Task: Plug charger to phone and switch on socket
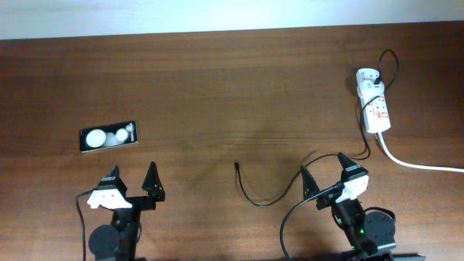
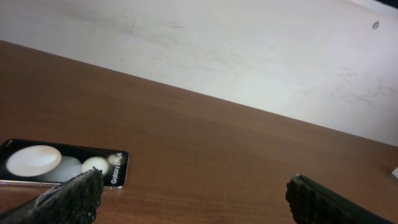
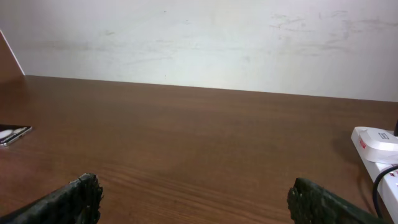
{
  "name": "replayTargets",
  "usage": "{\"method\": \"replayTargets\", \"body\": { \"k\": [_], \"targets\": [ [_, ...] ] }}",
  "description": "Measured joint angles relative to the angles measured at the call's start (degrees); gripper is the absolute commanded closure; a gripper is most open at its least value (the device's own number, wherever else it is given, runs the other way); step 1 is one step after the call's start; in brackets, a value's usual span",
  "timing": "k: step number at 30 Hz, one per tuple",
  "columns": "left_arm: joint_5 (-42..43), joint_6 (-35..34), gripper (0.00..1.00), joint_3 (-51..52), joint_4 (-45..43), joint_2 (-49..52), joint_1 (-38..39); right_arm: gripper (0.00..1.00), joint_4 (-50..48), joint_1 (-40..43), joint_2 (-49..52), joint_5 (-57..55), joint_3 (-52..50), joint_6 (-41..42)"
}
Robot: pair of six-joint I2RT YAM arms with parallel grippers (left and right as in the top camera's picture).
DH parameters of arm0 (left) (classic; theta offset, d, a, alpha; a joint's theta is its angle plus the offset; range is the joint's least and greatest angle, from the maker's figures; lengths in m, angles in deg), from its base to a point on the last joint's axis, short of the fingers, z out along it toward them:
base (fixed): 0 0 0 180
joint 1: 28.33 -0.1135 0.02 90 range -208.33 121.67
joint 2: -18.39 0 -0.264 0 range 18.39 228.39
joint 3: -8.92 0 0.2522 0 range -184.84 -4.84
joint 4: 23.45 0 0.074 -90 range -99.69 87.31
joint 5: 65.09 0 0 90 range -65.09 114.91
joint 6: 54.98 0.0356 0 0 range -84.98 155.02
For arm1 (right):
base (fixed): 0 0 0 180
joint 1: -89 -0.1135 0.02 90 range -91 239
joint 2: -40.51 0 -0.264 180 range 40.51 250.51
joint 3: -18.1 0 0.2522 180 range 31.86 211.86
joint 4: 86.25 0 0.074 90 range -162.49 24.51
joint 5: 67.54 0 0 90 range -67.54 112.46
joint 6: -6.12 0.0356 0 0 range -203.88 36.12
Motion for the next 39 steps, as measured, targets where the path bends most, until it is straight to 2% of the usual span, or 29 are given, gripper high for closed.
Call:
{"method": "replayTargets", "body": {
  "k": [36, 39],
  "targets": [
    [0.2, 0.0, 0.01, 0.0, 0.0, 0.0, 0.0, 0.01, 0.0, 0.0, 0.0, 0.0, 0.0, 0.0],
    [2.2, -1.9, 0.01, 0.0, -0.1, 0.0, 0.0, 0.01, 0.0, 0.0, 0.0, 0.0, 0.0, 0.0]
  ]
}}
